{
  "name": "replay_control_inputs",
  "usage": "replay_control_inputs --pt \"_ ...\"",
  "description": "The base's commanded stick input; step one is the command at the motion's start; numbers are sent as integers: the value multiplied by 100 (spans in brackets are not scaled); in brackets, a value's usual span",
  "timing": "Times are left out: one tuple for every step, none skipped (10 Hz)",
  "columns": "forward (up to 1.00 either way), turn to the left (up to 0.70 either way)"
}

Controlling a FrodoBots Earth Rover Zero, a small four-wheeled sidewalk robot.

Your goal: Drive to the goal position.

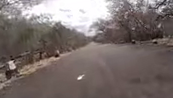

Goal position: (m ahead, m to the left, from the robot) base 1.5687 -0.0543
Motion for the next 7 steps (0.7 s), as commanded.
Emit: replay_control_inputs --pt "70 0" --pt "70 0" --pt "70 0" --pt "70 0" --pt "70 0" --pt "70 0" --pt "70 0"
